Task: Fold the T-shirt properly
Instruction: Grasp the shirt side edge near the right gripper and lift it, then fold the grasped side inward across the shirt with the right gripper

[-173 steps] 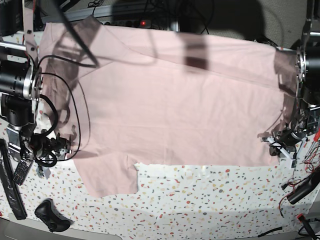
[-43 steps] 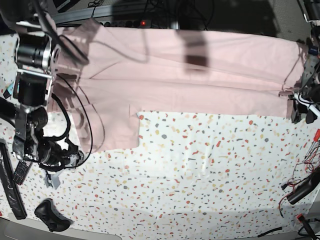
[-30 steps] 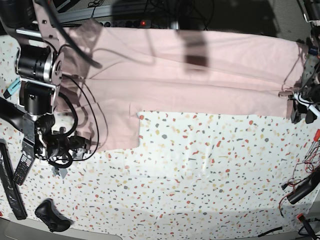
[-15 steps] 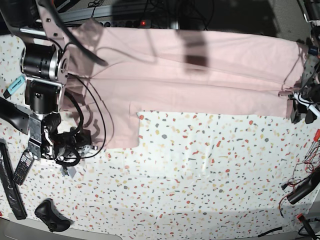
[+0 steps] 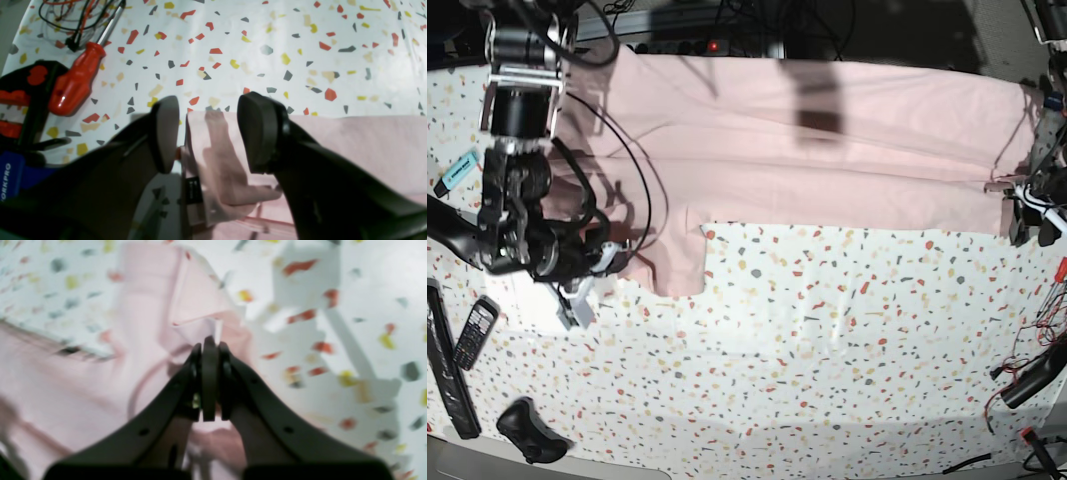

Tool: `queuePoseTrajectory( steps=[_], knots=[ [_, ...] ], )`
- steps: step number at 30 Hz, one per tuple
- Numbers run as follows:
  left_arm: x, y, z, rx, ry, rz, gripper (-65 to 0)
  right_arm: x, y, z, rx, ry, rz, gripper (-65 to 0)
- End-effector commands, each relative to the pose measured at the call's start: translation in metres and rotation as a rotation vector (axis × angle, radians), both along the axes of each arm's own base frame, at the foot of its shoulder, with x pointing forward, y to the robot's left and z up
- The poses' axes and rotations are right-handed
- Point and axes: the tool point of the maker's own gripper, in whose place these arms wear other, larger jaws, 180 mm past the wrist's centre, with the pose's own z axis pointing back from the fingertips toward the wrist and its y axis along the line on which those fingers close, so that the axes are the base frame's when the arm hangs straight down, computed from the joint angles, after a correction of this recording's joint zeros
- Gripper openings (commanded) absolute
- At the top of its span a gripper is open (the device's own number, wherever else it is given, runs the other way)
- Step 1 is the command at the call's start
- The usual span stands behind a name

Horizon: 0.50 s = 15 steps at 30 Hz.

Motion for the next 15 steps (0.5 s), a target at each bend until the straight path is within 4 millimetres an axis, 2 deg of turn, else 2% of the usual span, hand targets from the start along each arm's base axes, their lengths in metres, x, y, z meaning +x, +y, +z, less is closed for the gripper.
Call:
queuePoseTrajectory(
  steps=[1,8,15],
  knots=[
    [0.010,0.005,0.021,0.013,-0.065,-0.003,-34.5,0.007,0.004,0.025,0.016,-0.083,0.021,-65.0],
    [0.010,0.005,0.021,0.013,-0.064,-0.003,-34.5,-0.050,0.041,0.046,0.045,-0.149,0.142,-65.0],
    [0.010,0.005,0.020,0.014,-0.061,-0.003,-34.5,-0.102,0.070,0.049,0.125,-0.139,0.213,-65.0]
  ],
)
